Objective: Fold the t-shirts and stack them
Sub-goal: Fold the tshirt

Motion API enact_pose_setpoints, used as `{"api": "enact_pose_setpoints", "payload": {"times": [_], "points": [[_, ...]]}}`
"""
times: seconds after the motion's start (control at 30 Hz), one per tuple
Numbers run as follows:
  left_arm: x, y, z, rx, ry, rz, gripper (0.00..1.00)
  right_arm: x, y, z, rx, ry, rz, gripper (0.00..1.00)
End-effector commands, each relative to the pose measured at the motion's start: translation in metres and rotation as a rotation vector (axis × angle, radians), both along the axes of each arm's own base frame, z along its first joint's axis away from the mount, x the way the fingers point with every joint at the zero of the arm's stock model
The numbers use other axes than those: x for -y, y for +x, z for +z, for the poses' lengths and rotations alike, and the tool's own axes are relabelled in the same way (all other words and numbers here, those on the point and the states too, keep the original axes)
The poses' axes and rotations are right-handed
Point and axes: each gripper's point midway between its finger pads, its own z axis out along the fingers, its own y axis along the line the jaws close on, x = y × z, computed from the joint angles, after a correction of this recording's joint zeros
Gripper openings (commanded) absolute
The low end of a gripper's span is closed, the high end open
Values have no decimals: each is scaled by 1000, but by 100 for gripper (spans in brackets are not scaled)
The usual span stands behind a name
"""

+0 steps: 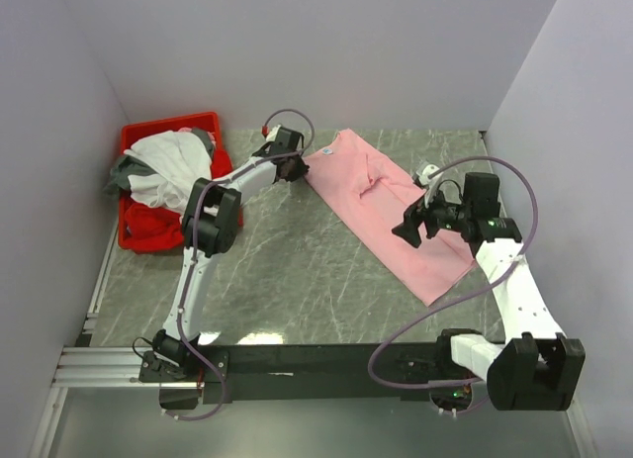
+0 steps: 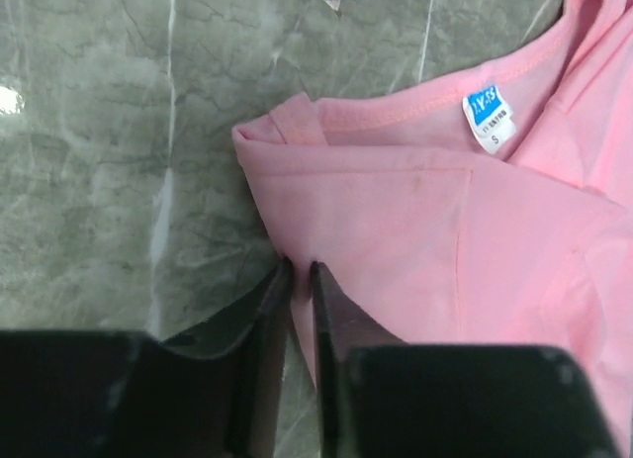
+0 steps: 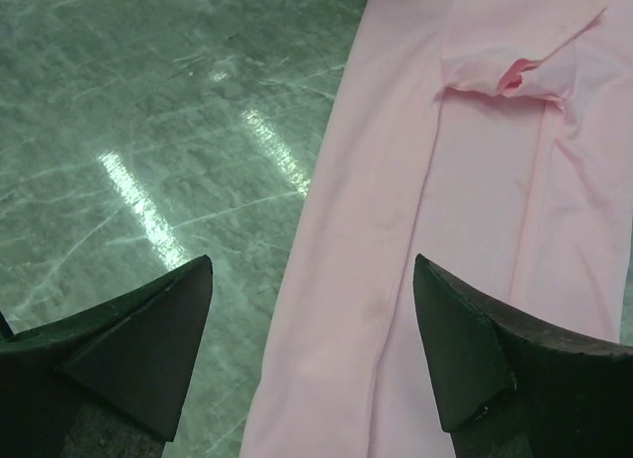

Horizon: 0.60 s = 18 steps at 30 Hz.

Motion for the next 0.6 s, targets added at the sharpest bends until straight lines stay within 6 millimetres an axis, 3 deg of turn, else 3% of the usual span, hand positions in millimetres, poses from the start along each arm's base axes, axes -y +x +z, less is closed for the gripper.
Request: {"api": "enact_pose_setpoints", "payload": {"times": [0.0,0.23,0.43,0.57], "points": [[-15,-10,-40,-94,69,18,20,-2,-5,3,32,5,20,88],[-47,-9,-36,-89,94,54,1,0,-16,-5,33,-34,42,88],[-96,-17,-21,-95,141,86,0,14,-19,-12,145,-175,68,89],[-129,-18,-13,-111,162,116,0,18,-18,-5,209,-223,86,91]]}}
